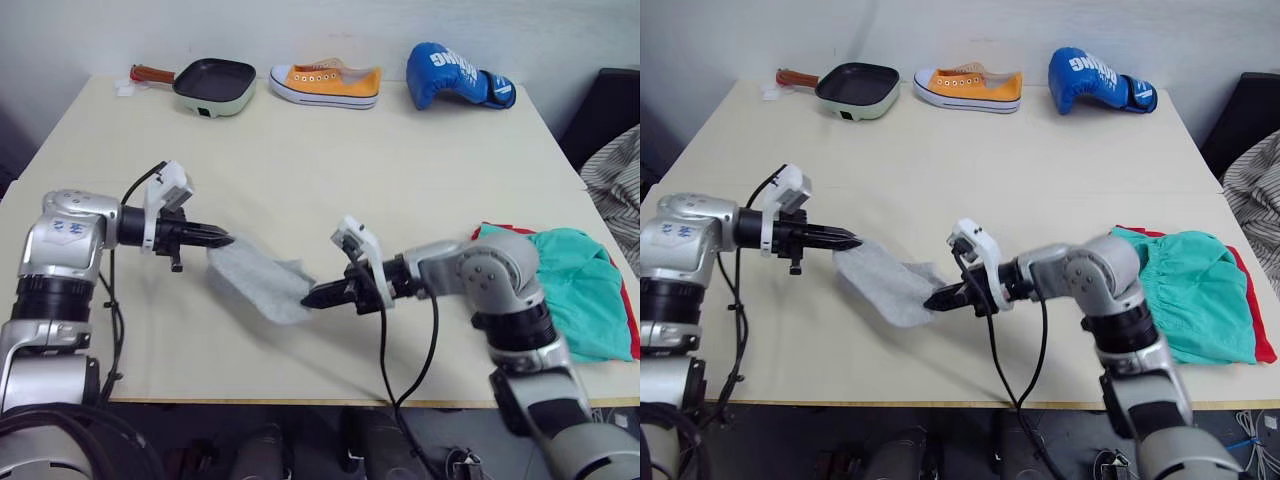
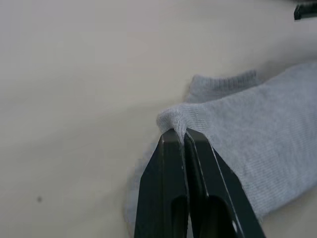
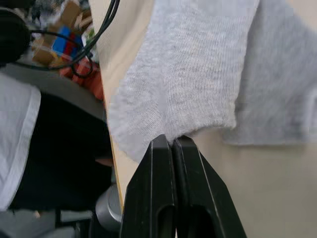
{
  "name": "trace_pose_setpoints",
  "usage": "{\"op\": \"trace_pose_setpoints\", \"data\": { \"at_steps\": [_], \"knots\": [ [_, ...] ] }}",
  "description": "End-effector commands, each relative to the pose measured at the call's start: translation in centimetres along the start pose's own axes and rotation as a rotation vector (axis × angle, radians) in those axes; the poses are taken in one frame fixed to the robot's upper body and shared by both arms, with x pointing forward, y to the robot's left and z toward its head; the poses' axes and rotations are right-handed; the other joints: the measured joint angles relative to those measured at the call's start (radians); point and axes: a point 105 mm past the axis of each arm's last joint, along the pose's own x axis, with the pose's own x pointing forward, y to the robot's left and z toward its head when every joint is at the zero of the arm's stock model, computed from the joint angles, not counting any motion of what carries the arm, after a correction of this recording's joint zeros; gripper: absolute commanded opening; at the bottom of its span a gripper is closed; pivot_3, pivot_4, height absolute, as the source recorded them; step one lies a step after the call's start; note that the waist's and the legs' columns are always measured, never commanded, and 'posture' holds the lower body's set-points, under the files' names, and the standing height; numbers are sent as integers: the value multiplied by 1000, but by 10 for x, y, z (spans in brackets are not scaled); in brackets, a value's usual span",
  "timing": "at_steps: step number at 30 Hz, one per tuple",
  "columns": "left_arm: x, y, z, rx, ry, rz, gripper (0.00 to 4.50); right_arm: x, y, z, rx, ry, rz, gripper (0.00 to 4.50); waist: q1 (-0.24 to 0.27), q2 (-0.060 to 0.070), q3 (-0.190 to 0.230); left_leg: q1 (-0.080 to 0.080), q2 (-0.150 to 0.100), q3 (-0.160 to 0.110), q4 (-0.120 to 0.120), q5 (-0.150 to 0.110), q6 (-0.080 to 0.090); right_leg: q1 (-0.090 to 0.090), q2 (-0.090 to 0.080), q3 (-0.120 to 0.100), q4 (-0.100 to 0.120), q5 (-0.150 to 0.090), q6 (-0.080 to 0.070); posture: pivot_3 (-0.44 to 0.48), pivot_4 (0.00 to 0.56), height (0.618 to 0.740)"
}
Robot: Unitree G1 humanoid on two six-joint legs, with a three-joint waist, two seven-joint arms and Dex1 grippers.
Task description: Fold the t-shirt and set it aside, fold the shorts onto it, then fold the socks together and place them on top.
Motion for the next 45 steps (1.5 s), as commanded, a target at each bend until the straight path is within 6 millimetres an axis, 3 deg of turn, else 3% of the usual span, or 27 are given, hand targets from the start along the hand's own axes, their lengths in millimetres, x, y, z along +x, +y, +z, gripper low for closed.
{"op": "trace_pose_setpoints", "data": {
  "at_steps": [1, 6, 10, 17, 26, 29, 31, 36, 39, 41, 45],
  "knots": [
    [-12, -12, 4, 3, -22, 63, 41, 1, -8, 15, -121, 21, 31, 0, 0, 0, 0, 0, 0, 0, 0, 0, 0, 0, 0, 0, 0, 0, 0, 0, 150, 740],
    [-8, -22, -3, -40, -70, 144, 41, 12, -40, 17, -283, 95, -45, 0, 5, 0, 0, 0, 0, 0, 0, 0, 0, 0, -1, 1, 0, 0, 0, 0, 150, 740],
    [-2, -20, -7, -53, -106, 242, 41, 22, -55, 14, -324, 109, -63, 0, 8, 0, 0, 0, -1, -1, 1, 0, 0, 1, -2, 1, 1, 0, 0, 0, 150, 740],
    [-13, -15, -4, -122, -208, 364, 41, 18, -56, 21, -362, 74, -60, 0, 6, 0, 0, 0, 0, -1, 1, 0, 0, 1, -1, 0, 1, 0, 1, 0, 150, 740],
    [-1, -14, -41, -234, -141, 414, 41, 18, -65, 24, -411, 71, -112, 0, 5, 0, 0, 0, 0, -1, 1, 0, -1, 1, -1, 0, 0, 0, 1, 0, 150, 740],
    [-5, -10, -41, -246, -155, 441, 690, 16, -69, 26, -421, 61, -146, 626, 5, 0, 0, 0, -1, -1, 1, 0, -1, 1, -1, 0, 1, 0, 1, 0, 150, 740],
    [-8, -10, -36, -242, -176, 442, 1269, 13, -71, 28, -421, 47, -166, 1289, 6, 0, 0, 0, -1, -1, 1, 0, -1, 1, -1, 0, 0, 0, 1, 0, 150, 740],
    [-24, -31, 1, -178, -345, 329, 2942, -14, -60, 41, -465, -28, -178, 3101, 7, 0, 0, 0, -1, -2, 1, 0, -1, 1, -2, 0, 0, 0, 1, 0, 150, 740],
    [-32, -47, 23, -150, -442, 243, 2942, -23, -42, 50, -485, -105, -140, 3101, 7, 0, 0, 0, -1, -2, 1, 0, -1, 1, -2, 0, 0, 0, 1, 0, 150, 740],
    [-26, -56, 25, -122, -427, 199, 2756, -18, -32, 52, -490, -148, -118, 2896, 7, 0, 0, 0, 0, -3, 1, 0, -2, 1, -1, 0, 0, 0, 1, 0, 150, 740],
    [15, -68, -16, 22, -136, 93, 1631, 22, -18, 36, -624, -123, -67, 1711, -2, 1, 0, 5, -1, -1, -2, 1, -3, 4, -1, 0, 0, 0, 0, 0, 150, 740]
  ]
}}
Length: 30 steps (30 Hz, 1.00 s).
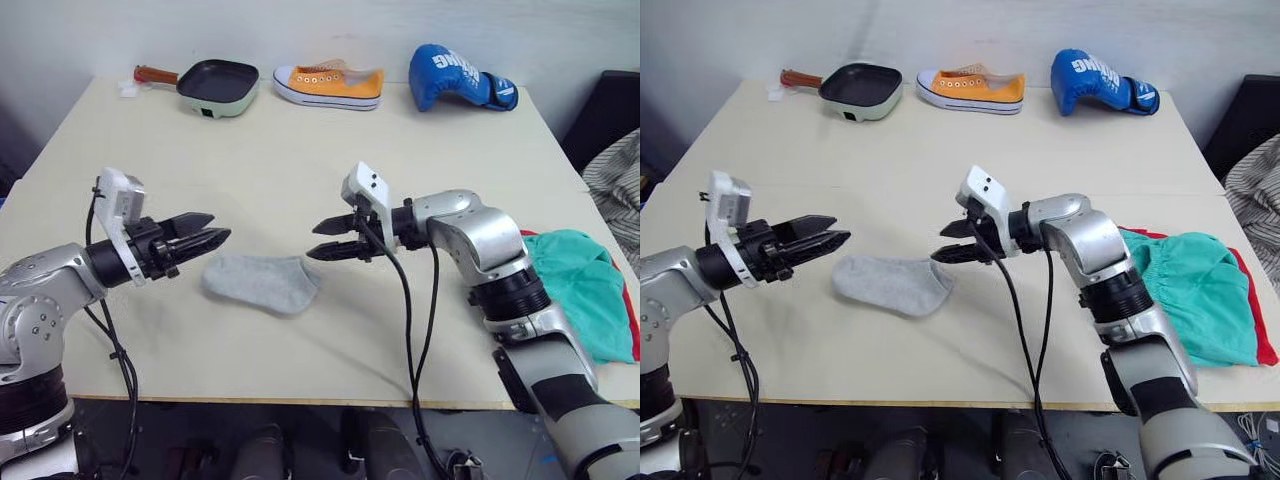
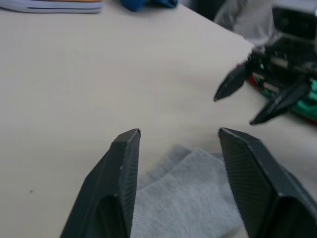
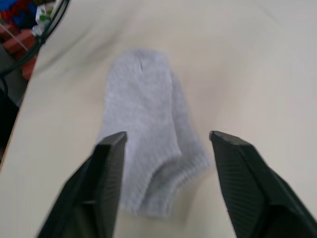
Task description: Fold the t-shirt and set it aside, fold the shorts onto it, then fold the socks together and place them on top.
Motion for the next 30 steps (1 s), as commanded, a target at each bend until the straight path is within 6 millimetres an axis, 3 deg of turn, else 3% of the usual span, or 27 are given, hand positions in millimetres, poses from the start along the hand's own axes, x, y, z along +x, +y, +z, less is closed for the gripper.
{"op": "trace_pose_setpoints", "data": {
  "at_steps": [1, 5, 8, 11, 18, 21, 26, 30],
  "knots": [
    [18, -12, -34, 115, 167, -107, 1311, 29, 22, -5, -149, 7, 57, 1375, -2, 1, 0, 1, 0, 0, -1, 0, 0, 1, 0, 0, 0, 0, 0, 0, 150, 740],
    [32, -3, -48, 177, 232, -131, 37, 53, 31, -22, -233, 56, 90, 13, 3, 1, 0, -2, 0, 1, 1, 0, -1, -1, 1, 0, 0, 0, 0, 0, 150, 740],
    [48, 9, -52, 207, 233, -90, 37, 65, 23, -38, -275, 116, 48, 13, 11, 1, 0, -2, 0, 0, 2, 0, 0, 0, 0, 0, 0, 0, 0, 0, 150, 740],
    [56, 14, -58, 207, 240, -77, 37, 62, 6, -60, -348, 223, -18, 13, 9, 1, 0, -2, -1, 0, 2, 1, 1, 0, -1, 0, 0, 0, 0, 0, 150, 740],
    [24, 40, -73, 155, 281, 79, 37, 32, -3, -82, -349, 310, -45, 13, 6, 1, 0, 0, 0, 0, 2, 0, 1, 1, 0, 0, 0, 0, 0, 0, 150, 740],
    [12, 45, -70, 145, 263, 120, 37, 26, -2, -81, -318, 296, -50, 13, 6, 1, 0, 2, 0, -1, 2, 0, 1, 4, -1, -1, 0, 0, 0, 0, 150, 740],
    [19, 12, -22, 151, 15, 18, 37, 28, 4, -49, -197, 146, -49, 13, 13, 1, 0, 0, 0, -5, 3, 0, 1, 5, -2, -1, -1, 0, 0, 0, 150, 740],
    [26, 7, -21, 177, 37, 24, 37, 37, 7, -25, -149, 67, -45, 13, 7, 1, 0, 0, 0, -6, 2, 0, 1, 5, -1, -1, -1, 0, 0, 0, 150, 740]
  ]
}}
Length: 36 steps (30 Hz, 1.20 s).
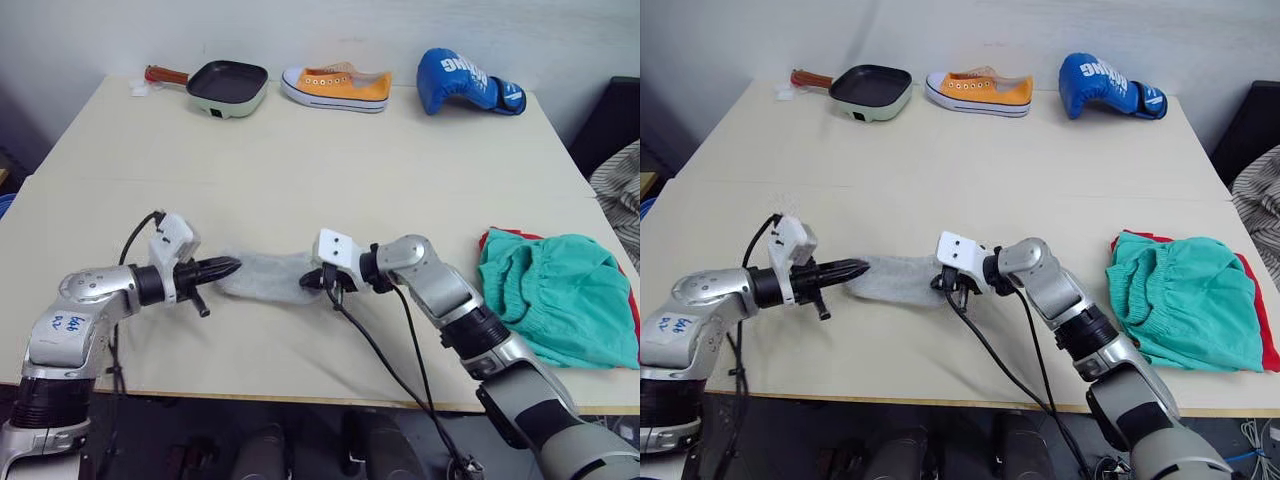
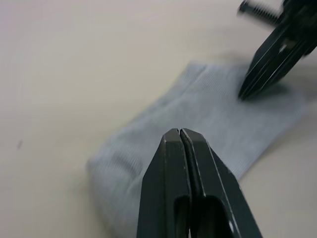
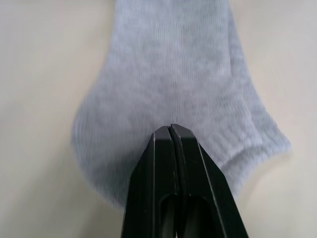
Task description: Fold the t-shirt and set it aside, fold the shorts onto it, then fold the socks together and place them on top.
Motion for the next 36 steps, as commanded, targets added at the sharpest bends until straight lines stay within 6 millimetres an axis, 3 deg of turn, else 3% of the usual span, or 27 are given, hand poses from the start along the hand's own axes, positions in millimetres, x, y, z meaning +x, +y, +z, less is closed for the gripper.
{"op": "trace_pose_setpoints", "data": {
  "at_steps": [1, 5, 10, 16, 21, 25, 31, 36],
  "knots": [
    [5, 1, 6, 23, 0, 21, 37, 0, -4, 30, -19, -77, -18, 13, -5, 0, 0, 0, 0, 0, 0, 0, 0, 0, 1, 0, 0, 0, 0, 0, 150, 740],
    [17, 20, -28, 35, 165, 107, 37, 24, -3, 17, -80, -11, -25, 13, -6, 0, 0, 1, 0, 1, 0, 0, -1, 0, 2, 0, 0, 0, 0, 0, 150, 740],
    [19, 47, -45, 9, 219, 231, 37, 29, -12, -22, -170, 126, -85, 13, -2, 0, 0, -1, 0, 1, 0, 0, 0, -1, 1, 0, 0, 0, 0, 0, 150, 740],
    [-4, 55, -23, -125, 72, 296, 37, 19, -7, -27, -111, 92, -69, 13, -3, 0, 0, 3, 0, 0, 0, 0, 0, 4, 1, 0, 0, 0, 0, 0, 150, 740],
    [-63, 48, -11, -314, -39, 407, 1473, 16, -11, -29, -77, 76, -91, 0, -10, 0, 0, 3, 1, -1, -1, 0, -1, 4, 1, 0, -1, 0, 0, 0, 150, 740],
    [-78, 28, -24, -486, -34, 433, 2739, 17, -10, -29, -55, 63, -92, 0, -3, 0, 0, 5, 1, -3, 0, 0, -1, 7, 1, 0, -2, 0, 0, 0, 150, 740],
    [-55, 6, -43, -738, -20, 368, 4448, 18, -10, -26, -61, 59, -89, 0, 0, -1, 0, 5, -2, -6, 0, 0, -1, 9, 0, 1, -2, 0, 0, 0, 150, 740],
    [-25, 9, -52, -871, -13, 343, 4448, 19, -9, -25, -63, 57, -83, 0, -1, -1, -1, 5, -1, -6, 0, 1, -2, 8, 1, 1, -2, 0, 0, 0, 150, 740]
  ]
}}
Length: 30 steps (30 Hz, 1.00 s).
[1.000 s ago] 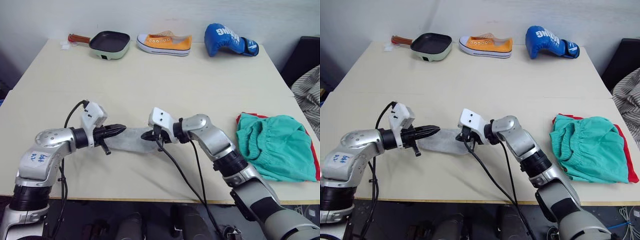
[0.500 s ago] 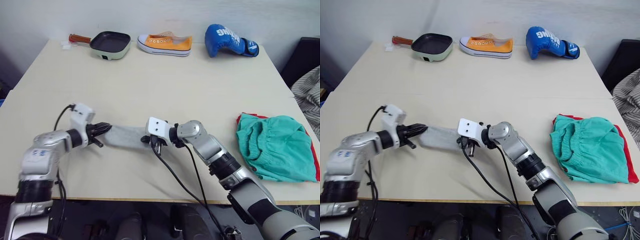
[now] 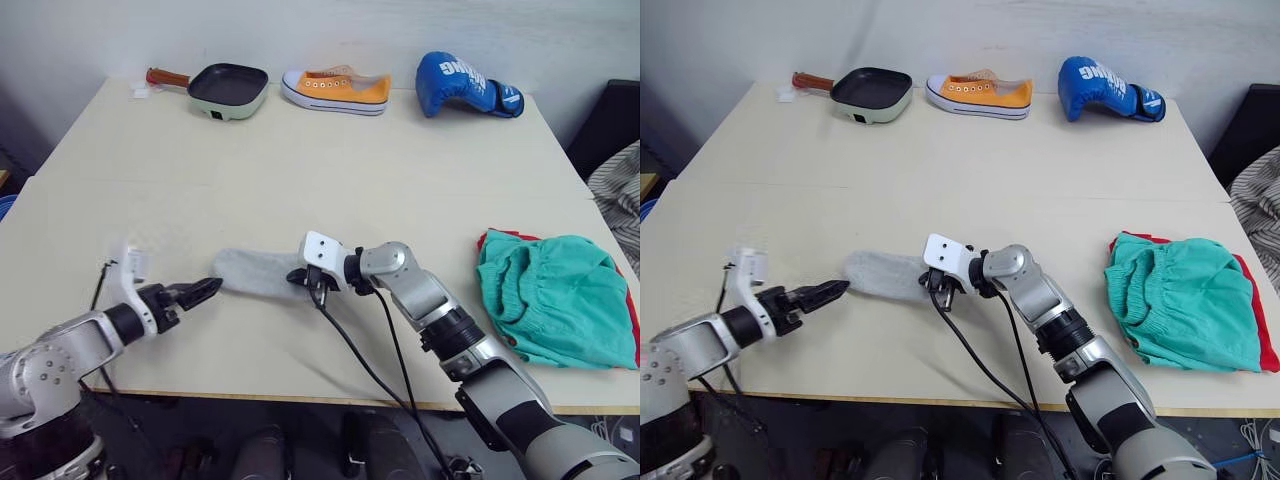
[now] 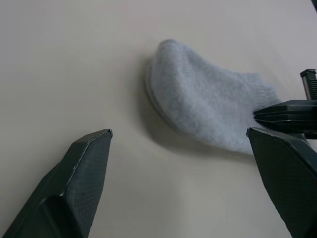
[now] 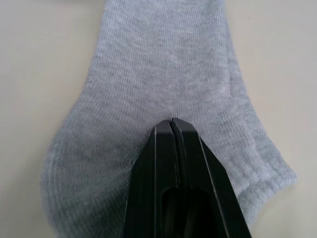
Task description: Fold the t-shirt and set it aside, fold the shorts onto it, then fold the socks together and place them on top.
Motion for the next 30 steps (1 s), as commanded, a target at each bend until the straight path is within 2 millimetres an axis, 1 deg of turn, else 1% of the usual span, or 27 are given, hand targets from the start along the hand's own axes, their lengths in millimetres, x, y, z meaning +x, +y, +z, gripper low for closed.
{"op": "trace_pose_setpoints", "data": {
  "at_steps": [1, 3, 5, 8, 15, 18, 20, 22, 24, 25, 27, 30],
  "knots": [
    [22, 4, -4, -69, 37, 21, 4448, 0, 3, -8, 22, 32, 8, 0, 1, 0, 0, 0, 0, 0, 0, 0, 0, 0, 0, 0, 0, 0, 0, 0, 150, 740],
    [37, 6, -8, -105, 68, 35, 4448, 0, 3, -9, 22, 34, 8, 0, 5, 0, 0, 0, 0, 0, 0, 0, 0, 0, 0, 0, 0, 0, 0, 0, 150, 740],
    [42, 7, -6, -135, 60, 35, 4448, 0, 3, -9, 24, 35, 7, 0, 5, 1, -1, 2, -1, 0, 0, 0, 0, 2, 0, 0, 0, 0, 0, 0, 150, 740],
    [46, 2, -2, -148, 38, 8, 3894, 0, 2, -8, 23, 35, 0, 0, 5, 1, -1, 7, -1, 0, -1, 0, 0, 6, 0, 0, 0, 0, 0, 0, 150, 740],
    [45, -1, 6, -75, -1, 34, 1682, -1, 0, -8, 26, 36, -17, 0, 4, 1, -1, 8, -1, 0, -2, 0, -1, 7, 0, 0, -1, 0, 0, 0, 150, 740],
    [44, -11, 19, -30, -45, 20, 713, -1, 1, -8, 29, 36, -19, 0, 3, 1, -1, 8, 0, 0, -2, 0, -2, 7, 0, 0, -2, 0, 0, 0, 150, 740],
    [43, -24, 27, 58, -66, 8, 92, -1, 1, -9, 29, 38, -20, 0, 3, 1, -1, 8, 0, 0, -3, 0, -2, 7, 0, 0, -3, 0, 0, 0, 150, 740],
    [43, -38, 31, 193, -65, -3, 39, -1, 0, -10, 28, 41, -22, 0, 3, 1, -1, 8, 0, 0, -3, 0, -2, 7, 0, 0, -3, 0, 0, 0, 150, 740],
    [45, -56, 27, 378, -31, -19, 39, -1, -1, -11, 27, 46, -28, 0, 2, 2, 0, 8, 0, 0, -4, 0, -2, 8, 0, 0, -4, 0, 0, 0, 150, 740],
    [48, -67, 22, 484, -2, -38, 39, 0, -2, -12, 26, 50, -31, 0, 2, 2, 0, 8, -1, 0, -5, 0, -3, 7, 0, 0, -4, 0, 0, 0, 150, 740],
    [51, -82, 10, 625, 50, -85, 39, 0, -3, -13, 25, 55, -36, 0, 1, 2, 0, 10, -1, 1, -8, 1, -4, 8, 0, 1, -5, 0, 0, 0, 150, 740],
    [55, -100, -6, 730, 104, -182, 39, 0, -3, -15, 29, 60, -41, 0, 1, 2, 0, 11, -1, 1, -11, 2, -5, 8, 0, 1, -7, 0, 0, 0, 150, 740]
  ]
}}
